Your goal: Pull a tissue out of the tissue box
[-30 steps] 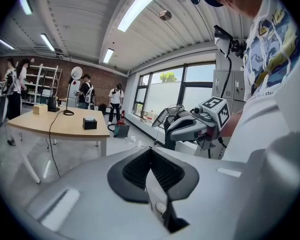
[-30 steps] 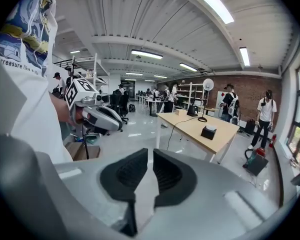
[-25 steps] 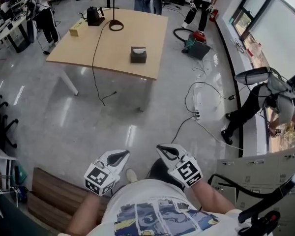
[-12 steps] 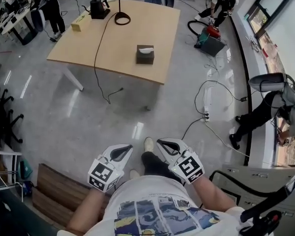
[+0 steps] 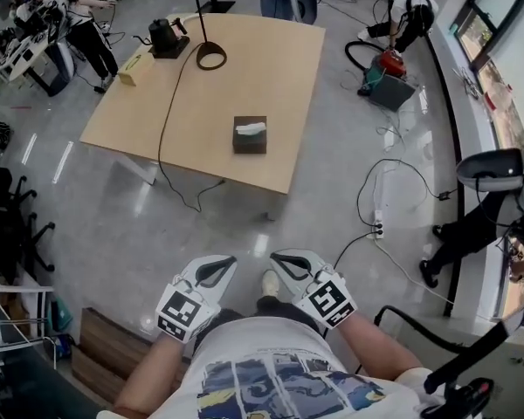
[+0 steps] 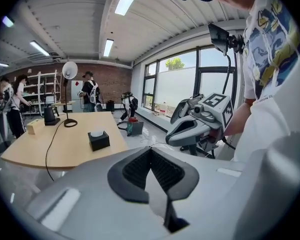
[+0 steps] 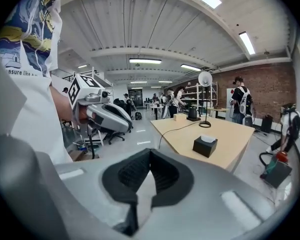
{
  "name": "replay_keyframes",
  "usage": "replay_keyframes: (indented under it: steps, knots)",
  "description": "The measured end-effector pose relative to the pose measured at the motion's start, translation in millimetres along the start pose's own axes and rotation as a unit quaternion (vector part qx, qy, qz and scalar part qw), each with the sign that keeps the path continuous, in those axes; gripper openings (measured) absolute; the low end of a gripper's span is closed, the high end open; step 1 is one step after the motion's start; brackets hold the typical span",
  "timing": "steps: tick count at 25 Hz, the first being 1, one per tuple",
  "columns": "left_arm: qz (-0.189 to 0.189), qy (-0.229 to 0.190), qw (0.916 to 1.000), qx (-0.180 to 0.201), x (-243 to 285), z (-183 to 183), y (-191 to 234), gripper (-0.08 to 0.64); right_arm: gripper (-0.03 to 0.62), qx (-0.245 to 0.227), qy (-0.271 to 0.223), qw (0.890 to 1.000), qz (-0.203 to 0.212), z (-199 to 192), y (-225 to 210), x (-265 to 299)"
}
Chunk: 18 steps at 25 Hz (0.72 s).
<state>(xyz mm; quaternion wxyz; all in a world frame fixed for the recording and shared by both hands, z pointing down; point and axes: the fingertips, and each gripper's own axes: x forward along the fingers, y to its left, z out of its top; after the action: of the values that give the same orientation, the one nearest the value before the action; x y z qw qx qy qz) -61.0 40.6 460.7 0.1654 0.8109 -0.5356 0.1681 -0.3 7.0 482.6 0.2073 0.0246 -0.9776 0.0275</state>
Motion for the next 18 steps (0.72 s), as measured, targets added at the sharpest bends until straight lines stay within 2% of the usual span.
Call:
replay_keyframes:
  steps: [5,9,15,18]
  knots:
    - [0.009,-0.002,0.9999,0.013,39,26,32,0.008,0.003,0.012,0.007,1.000,-0.006,-4,-50,11]
    - [0.011,0.003,0.9999,0.011,63,29,62,0.008,0.003,0.009,0.014,1.000,-0.010,-3,-77,24]
    - [0.008,0.000,0.9993,0.037,95,36,119,0.057,0.003,0.021,0.022,0.998,-0.046,-1,-116,48]
    - [-0.005,0.009,0.9989,0.047,112,37,150,0.097,0.003,0.032,0.027,0.996,-0.075,7,-133,59]
